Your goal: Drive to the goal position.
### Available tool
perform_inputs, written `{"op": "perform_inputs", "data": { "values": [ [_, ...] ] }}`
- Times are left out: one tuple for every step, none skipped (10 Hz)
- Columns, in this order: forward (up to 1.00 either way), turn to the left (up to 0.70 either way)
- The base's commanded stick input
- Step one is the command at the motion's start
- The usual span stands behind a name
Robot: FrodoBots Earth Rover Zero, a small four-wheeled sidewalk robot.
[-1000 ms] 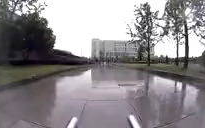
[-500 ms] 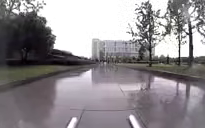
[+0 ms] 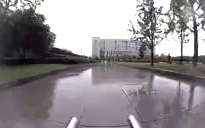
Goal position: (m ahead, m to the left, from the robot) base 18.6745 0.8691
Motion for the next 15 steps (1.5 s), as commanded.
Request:
{"op": "perform_inputs", "data": {
  "values": [
    [0.7,0.14],
    [0.7,0.06],
    [0.7,0.0],
    [0.7,0.0],
    [0.7,0.0],
    [0.7,0.0],
    [0.7,0.0],
    [0.7,0.0],
    [0.7,0.0],
    [0.7,0.0],
    [0.7,0.0],
    [0.7,0.0],
    [0.7,0.0],
    [0.7,0.0],
    [0.7,0.0]
  ]
}}
